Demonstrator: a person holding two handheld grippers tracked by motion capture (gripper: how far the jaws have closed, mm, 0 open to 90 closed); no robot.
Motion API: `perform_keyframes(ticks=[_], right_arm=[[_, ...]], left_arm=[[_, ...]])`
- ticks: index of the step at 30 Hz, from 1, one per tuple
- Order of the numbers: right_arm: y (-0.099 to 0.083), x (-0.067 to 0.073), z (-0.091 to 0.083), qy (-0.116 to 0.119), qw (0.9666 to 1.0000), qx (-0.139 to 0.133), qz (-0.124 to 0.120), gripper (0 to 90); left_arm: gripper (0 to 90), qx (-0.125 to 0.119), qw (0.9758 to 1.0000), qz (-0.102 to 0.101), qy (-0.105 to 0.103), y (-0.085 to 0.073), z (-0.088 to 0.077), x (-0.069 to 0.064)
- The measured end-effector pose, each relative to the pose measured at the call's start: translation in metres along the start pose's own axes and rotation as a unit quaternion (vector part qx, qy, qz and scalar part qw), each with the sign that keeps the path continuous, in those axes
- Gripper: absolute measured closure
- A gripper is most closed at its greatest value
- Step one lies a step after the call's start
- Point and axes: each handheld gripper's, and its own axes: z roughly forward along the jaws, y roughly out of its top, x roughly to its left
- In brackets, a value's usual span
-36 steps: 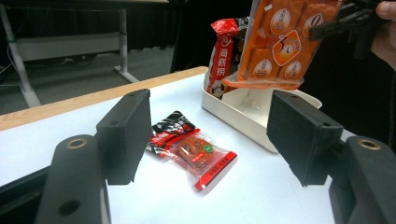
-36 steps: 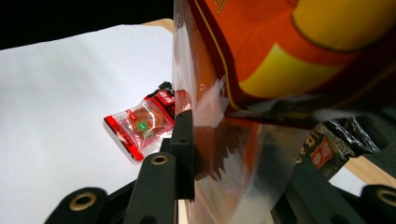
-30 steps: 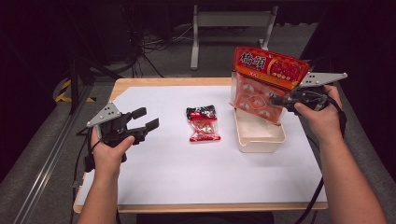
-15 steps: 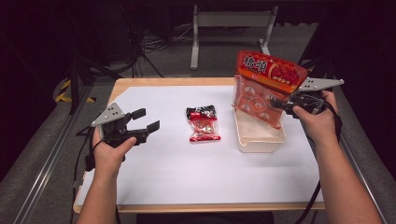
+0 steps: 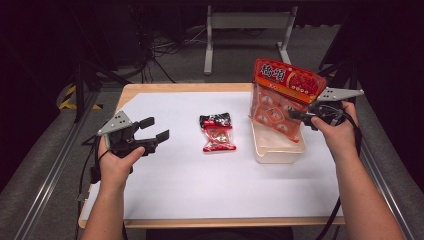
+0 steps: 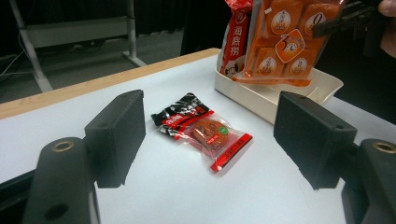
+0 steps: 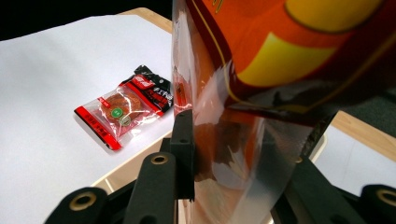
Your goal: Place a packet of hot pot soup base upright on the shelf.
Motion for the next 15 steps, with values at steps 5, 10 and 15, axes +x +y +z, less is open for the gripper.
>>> perform_keyframes(ticks=[5,10,15], right_arm=[[-0.0015,-0.0006,0.0017,-0.007,0.9999,0.009,0.012,70.7],[-0.0034,0.0013,0.0063,-0.01,0.9994,0.029,0.017,70.6],[-0.0064,0.0024,0.0094,-0.01,0.9992,0.035,0.017,70.6]], left_arm=[[25.9,0.002,1.0,-0.002,-0.001,-0.0008,-0.0003,0.0009],[25.9,0.002,1.0,-0.002,0.0,-0.0013,-0.0008,0.0013],[25.9,0.002,1.0,-0.004,0.0,-0.0015,-0.0005,0.001]])
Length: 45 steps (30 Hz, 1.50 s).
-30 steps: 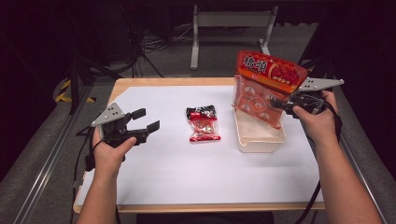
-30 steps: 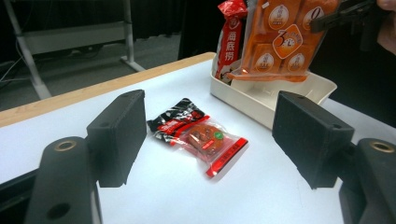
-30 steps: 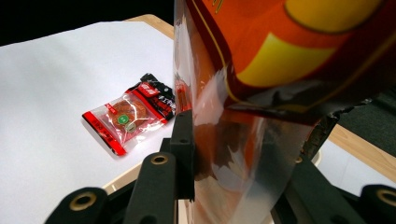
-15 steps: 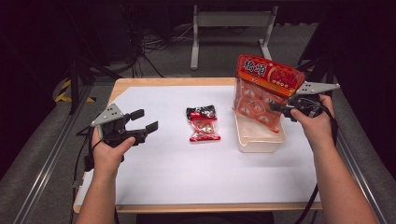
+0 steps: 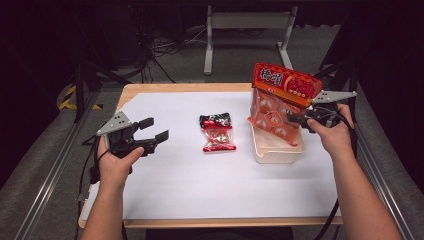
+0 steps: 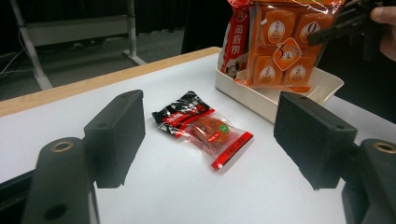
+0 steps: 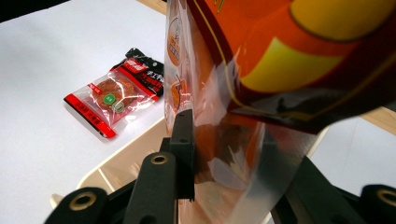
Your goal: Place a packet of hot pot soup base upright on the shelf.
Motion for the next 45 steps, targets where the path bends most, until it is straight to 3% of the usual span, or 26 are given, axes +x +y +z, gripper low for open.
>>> perform_keyframes(ticks=[15,18,21,30,37,45], right_arm=[[-0.009,0.002,0.009,-0.009,0.9996,0.024,-0.008,70.6],[-0.014,0.004,0.017,-0.007,0.9986,0.051,-0.011,70.6],[-0.017,0.007,0.021,-0.009,0.9986,0.05,-0.016,70.6],[-0.023,0.0,0.021,0.004,0.9991,0.042,0.004,70.5],[-0.034,-0.013,0.022,0.002,0.998,0.028,0.056,69.2],[-0.033,-0.011,0.018,-0.014,0.9983,0.027,0.049,62.1]], left_arm=[[25.8,0.002,1.0,0.004,0.0,0.0,0.001,0.0],[25.8,0.003,1.0,0.002,0.0,0.0,0.001,0.0],[25.8,0.003,1.0,0.002,0.001,0.0,0.001,0.0],[25.7,0.005,1.0,0.002,0.001,-0.001,0.002,0.001],[25.6,0.005,1.0,0.0,0.002,-0.002,0.003,0.002],[25.0,0.007,1.0,-0.003,0.004,-0.004,0.004,0.004]])
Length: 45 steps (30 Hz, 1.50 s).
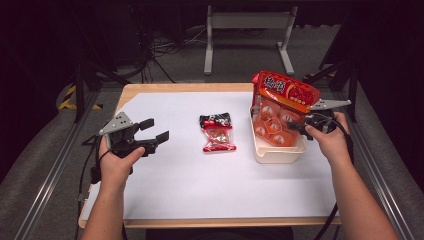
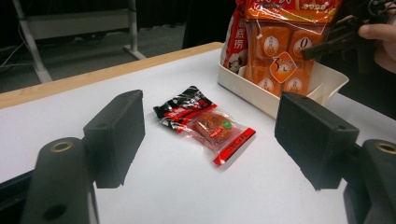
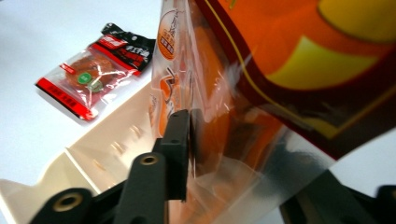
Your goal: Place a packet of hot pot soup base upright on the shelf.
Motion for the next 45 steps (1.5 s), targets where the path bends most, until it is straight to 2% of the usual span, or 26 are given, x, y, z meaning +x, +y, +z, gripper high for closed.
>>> perform_keyframes(ticks=[2,6,10,16,21,26,28,33,35,38,45], right_arm=[[0.001,0.001,-0.004,-0.011,0.9999,-0.011,-0.007,57.0],[0.001,0.002,-0.014,-0.022,0.9993,-0.029,0.003,44.3],[-0.002,0.003,-0.023,-0.038,0.9985,-0.039,-0.001,36.5],[-0.007,0.008,-0.034,-0.058,0.9972,-0.047,-0.011,32.0],[-0.01,0.012,-0.046,-0.068,0.9959,-0.059,-0.003,31.9],[-0.008,0.023,-0.06,-0.075,0.9955,-0.057,-0.009,32.0],[-0.007,0.029,-0.065,-0.081,0.9951,-0.053,-0.019,33.3],[-0.003,0.042,-0.073,-0.06,0.9959,-0.06,-0.03,34.3],[-0.002,0.049,-0.075,-0.045,0.9964,-0.062,-0.036,34.3],[-0.001,0.057,-0.075,-0.025,0.9964,-0.063,-0.051,34.2],[0.001,0.075,-0.072,0.006,0.9956,-0.07,-0.062,34.0]], left_arm=[[23.9,0.001,1.0,-0.005,0.002,0.0,0.0,0.0],[22.1,0.003,1.0,-0.002,0.005,-0.001,0.002,0.001],[20.3,0.006,0.9999,-0.005,0.007,-0.002,0.004,0.001],[18.4,0.01,0.9999,-0.004,0.007,-0.003,0.006,0.002],[18.6,0.013,0.9999,-0.002,0.006,-0.004,0.009,0.002],[19.4,0.021,0.9998,-0.001,0.005,-0.004,0.012,0.001],[19.6,0.021,0.9998,-0.001,0.005,-0.004,0.013,0.001],[21.0,0.027,0.9996,0.003,0.007,-0.005,0.015,0.001],[21.6,0.029,0.9995,0.004,0.007,-0.005,0.016,0.0],[22.2,0.033,0.9994,0.003,0.005,-0.005,0.018,-0.002],[23.0,0.038,0.9993,0.005,-0.001,-0.007,0.029,-0.005]])
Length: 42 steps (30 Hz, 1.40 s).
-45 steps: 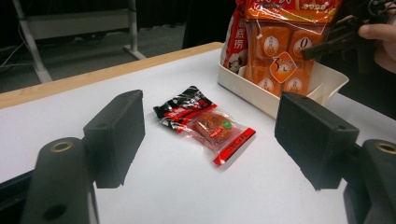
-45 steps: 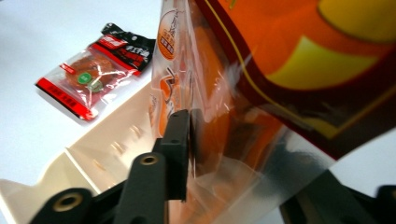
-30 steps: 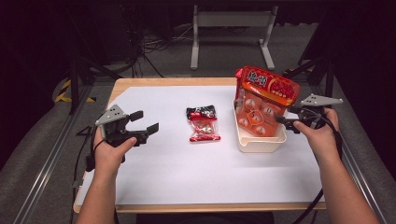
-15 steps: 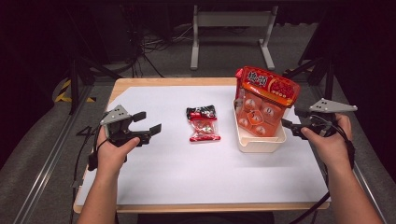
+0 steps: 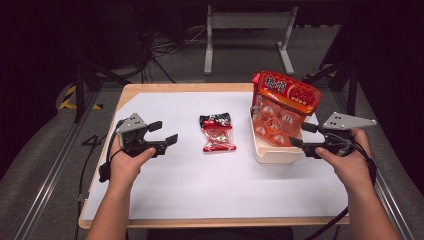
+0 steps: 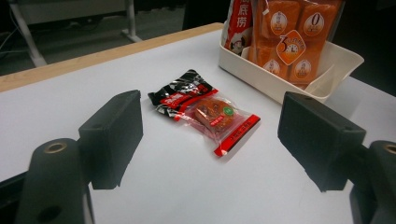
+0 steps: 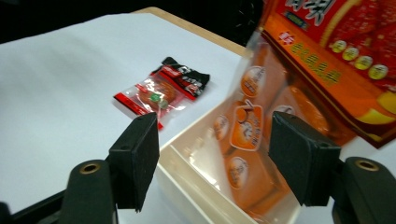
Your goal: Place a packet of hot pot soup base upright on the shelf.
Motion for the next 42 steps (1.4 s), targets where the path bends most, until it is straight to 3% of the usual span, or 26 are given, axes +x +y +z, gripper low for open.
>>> perform_keyframes(ticks=[10,18,30,42], right_arm=[[-0.001,0.016,0.009,0.018,0.9998,-0.006,-0.007,33.8],[0.001,0.022,0.011,0.022,0.9996,-0.008,-0.015,32.6],[0.001,0.022,0.016,0.024,0.9996,-0.008,-0.015,31.2],[-0.001,0.022,0.016,0.023,0.9996,-0.01,-0.013,30.7]], left_arm=[[26.6,0.01,0.9999,-0.006,-0.001,-0.003,0.023,-0.005],[29.8,0.025,0.9996,-0.012,-0.008,-0.009,0.056,-0.007],[32.9,0.031,0.9993,-0.019,-0.013,-0.01,0.093,-0.013],[34.9,0.056,0.998,-0.027,-0.008,-0.019,0.122,-0.012]])
